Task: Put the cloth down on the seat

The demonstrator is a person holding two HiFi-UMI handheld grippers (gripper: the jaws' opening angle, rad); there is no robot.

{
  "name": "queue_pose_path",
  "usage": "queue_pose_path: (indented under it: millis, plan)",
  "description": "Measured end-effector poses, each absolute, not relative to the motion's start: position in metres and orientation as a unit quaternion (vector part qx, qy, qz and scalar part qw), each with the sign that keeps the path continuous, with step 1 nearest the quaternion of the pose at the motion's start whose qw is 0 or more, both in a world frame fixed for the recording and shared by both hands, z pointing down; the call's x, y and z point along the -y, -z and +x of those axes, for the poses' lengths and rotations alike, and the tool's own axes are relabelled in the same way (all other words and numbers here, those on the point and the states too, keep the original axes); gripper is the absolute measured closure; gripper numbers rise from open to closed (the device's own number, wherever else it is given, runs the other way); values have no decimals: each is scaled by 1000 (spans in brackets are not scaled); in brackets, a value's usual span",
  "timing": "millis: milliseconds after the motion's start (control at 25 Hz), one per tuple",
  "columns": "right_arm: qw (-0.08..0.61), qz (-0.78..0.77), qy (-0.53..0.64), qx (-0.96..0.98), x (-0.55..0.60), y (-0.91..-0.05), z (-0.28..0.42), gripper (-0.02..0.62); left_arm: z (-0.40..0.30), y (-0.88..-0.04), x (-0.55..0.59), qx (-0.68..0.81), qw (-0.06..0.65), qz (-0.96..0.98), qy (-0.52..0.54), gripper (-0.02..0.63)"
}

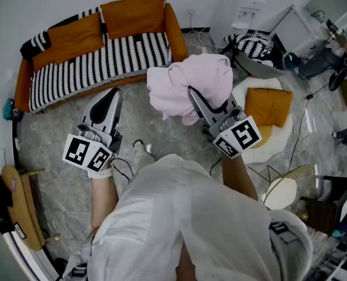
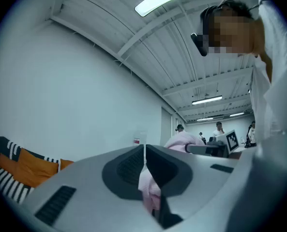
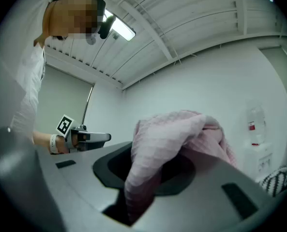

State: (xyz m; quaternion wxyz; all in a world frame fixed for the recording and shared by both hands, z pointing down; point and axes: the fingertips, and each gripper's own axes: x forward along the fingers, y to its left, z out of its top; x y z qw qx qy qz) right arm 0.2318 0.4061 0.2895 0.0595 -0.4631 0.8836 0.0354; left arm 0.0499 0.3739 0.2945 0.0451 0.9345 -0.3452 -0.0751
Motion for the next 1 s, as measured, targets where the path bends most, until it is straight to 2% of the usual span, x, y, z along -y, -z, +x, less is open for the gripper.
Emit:
queue_pose_path:
  millis: [520,1000]
  plan:
    - [56,-454,-61,-887,-434,-279,258,488,76,-291,-403,351,42,932,78,580]
    - [67,-451,-28,-890,-412,-291,247,485,61,-305,-383,351,57,932,76,580]
